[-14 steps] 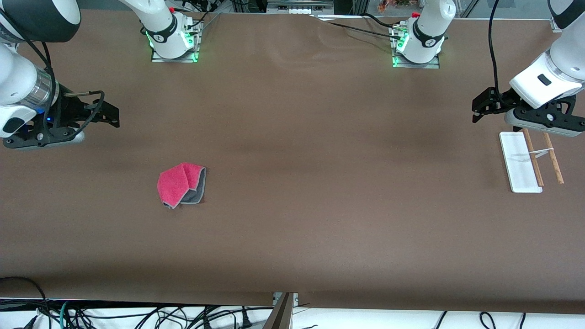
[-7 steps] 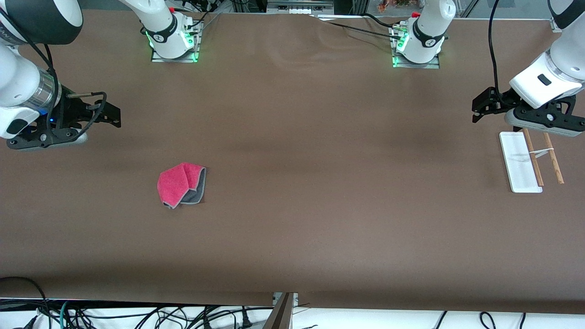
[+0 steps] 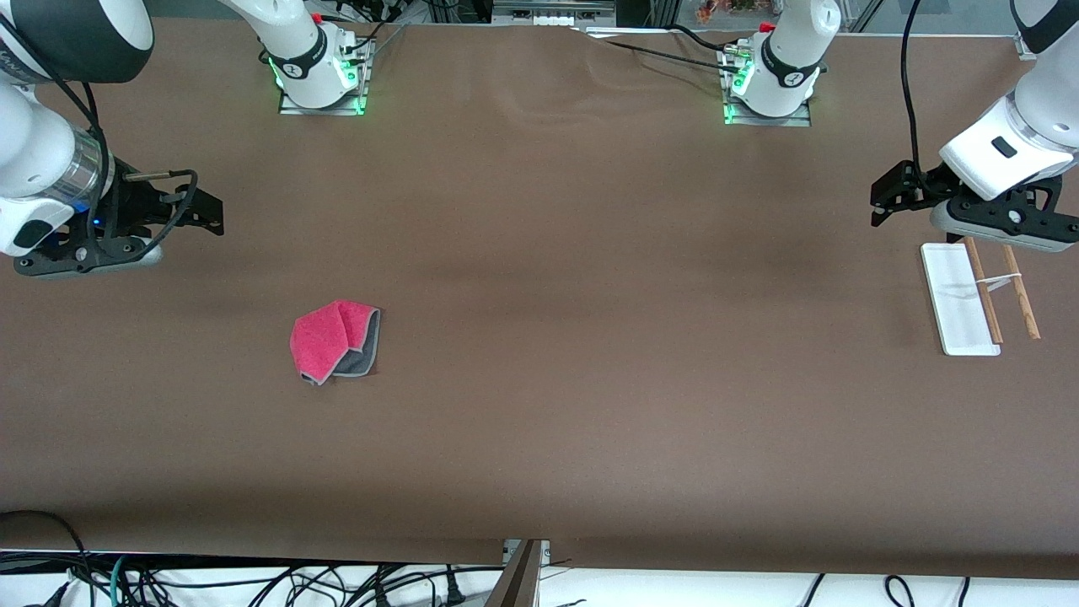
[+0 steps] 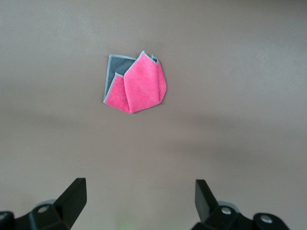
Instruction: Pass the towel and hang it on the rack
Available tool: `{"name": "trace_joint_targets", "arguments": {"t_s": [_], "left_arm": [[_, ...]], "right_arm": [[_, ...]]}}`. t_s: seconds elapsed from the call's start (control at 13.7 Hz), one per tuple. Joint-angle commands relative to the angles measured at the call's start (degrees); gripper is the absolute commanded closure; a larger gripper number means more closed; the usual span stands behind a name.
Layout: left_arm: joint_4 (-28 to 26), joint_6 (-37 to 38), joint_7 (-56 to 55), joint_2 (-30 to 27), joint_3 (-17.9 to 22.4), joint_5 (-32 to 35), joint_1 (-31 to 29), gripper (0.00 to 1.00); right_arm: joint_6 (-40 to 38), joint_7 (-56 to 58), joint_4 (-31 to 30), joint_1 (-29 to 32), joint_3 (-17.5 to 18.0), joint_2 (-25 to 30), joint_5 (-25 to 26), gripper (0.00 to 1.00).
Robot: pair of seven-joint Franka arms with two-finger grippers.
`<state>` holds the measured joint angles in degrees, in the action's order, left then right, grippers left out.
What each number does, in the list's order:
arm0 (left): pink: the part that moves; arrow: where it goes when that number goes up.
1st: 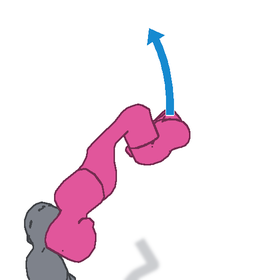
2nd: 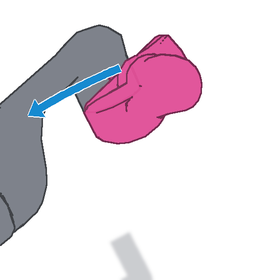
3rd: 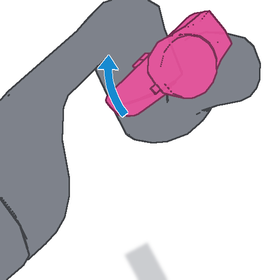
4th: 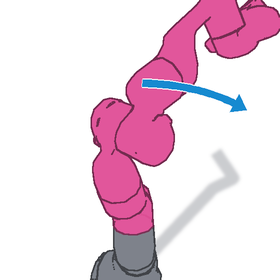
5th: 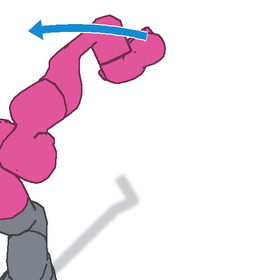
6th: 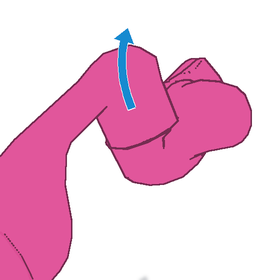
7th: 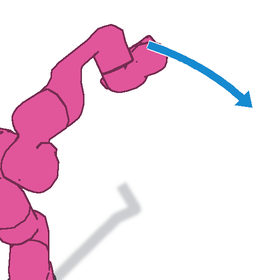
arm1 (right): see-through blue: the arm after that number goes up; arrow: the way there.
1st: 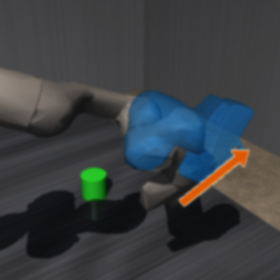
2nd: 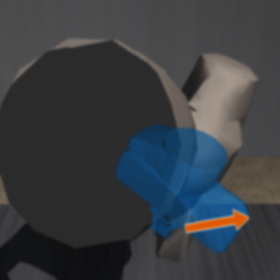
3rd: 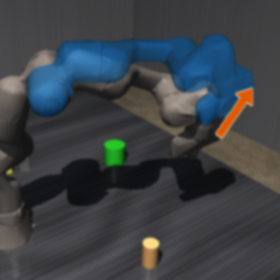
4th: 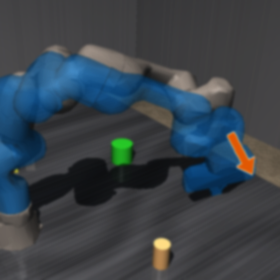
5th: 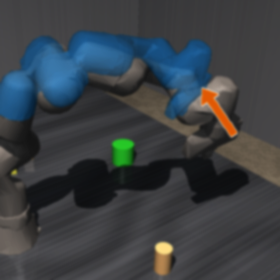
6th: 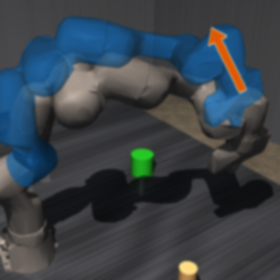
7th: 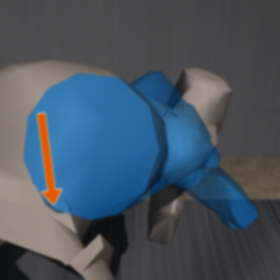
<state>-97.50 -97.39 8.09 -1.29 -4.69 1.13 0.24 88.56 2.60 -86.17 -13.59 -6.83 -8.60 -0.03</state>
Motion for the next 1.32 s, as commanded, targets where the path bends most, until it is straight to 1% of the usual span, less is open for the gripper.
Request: {"name": "trace_joint_targets", "arguments": {"t_s": [0.0,0.15,0.44,0.66,0.88,1.03,1.25], "left_arm": [[0.82,0.97,0.00,0.06,-0.14,-0.51,-0.07,0.00],[0.82,0.97,0.00,0.06,-0.14,-0.51,-0.07,0.00],[0.82,1.41,0.00,-0.03,-0.05,-0.51,-0.07,0.00],[0.82,1.50,0.08,0.06,-0.05,-0.51,-0.07,0.00],[0.82,1.50,0.08,0.06,-0.05,-0.51,-0.07,0.00],[0.82,1.50,0.08,0.06,-0.05,-0.51,-0.07,0.00],[0.82,1.50,0.08,0.06,-0.05,-0.51,-0.07,0.00]], "right_arm": [[0.03,0.48,-1.20,0.06,0.24,0.78,-0.49,0.00],[0.73,0.57,-1.37,0.06,0.15,-0.44,-2.69,0.00],[4.33,2.13,-1.28,-0.03,0.32,-4.66,-3.66,0.00],[8.54,9.07,-1.11,0.14,0.32,-8.87,-5.94,0.00],[14.08,15.92,-0.93,0.41,0.32,-14.67,-8.84,0.00],[17.16,19.01,-0.84,0.32,0.32,-17.49,-9.81,0.00],[22.60,28.04,-0.84,1.37,0.15,-21.97,-12.18,0.00]]}}
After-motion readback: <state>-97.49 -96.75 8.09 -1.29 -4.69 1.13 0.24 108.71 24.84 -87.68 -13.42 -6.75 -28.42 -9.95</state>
